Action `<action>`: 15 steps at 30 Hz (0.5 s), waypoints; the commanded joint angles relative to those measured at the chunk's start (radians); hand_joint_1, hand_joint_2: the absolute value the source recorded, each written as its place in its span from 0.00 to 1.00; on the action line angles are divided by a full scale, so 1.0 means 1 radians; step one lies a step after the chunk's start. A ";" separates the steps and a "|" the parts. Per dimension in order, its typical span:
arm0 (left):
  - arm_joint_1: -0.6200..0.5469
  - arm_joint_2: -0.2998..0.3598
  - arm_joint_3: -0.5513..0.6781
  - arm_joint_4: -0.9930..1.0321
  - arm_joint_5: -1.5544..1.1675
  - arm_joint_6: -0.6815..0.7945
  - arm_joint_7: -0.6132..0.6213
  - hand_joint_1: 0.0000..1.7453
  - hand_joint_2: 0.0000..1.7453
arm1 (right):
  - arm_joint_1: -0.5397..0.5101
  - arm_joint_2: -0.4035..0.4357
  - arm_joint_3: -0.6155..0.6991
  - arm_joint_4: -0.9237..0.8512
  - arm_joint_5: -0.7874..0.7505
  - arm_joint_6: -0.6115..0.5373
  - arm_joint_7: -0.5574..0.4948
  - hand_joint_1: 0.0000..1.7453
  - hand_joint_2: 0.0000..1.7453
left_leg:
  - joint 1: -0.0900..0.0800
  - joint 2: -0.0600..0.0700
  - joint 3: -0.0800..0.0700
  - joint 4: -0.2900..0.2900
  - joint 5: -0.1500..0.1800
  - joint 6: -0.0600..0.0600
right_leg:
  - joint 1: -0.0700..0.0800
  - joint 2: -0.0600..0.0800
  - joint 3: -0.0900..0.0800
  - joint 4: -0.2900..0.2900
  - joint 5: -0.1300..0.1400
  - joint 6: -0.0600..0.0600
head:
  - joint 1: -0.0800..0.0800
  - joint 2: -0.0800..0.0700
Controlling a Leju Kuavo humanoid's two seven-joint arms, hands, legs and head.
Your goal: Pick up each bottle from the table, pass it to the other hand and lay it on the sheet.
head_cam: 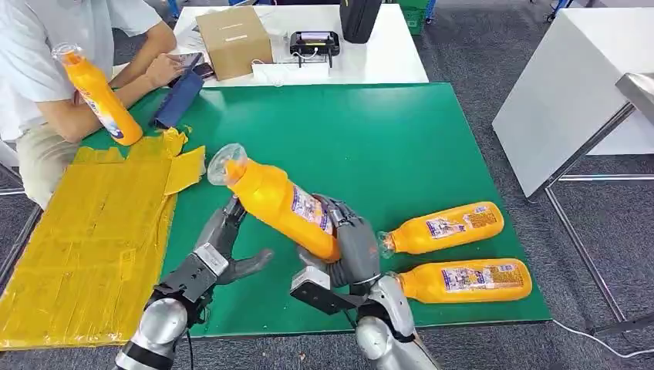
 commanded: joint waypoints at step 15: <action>-0.081 0.010 -0.042 0.106 0.141 -0.063 0.004 0.00 1.00 | -0.127 0.014 0.267 0.304 0.084 -0.037 0.007 1.00 1.00 | 0.002 -0.002 0.005 -0.001 -0.002 -0.002 | 0.001 0.004 0.005 -0.002 -0.002 -0.002 | 0.000 0.000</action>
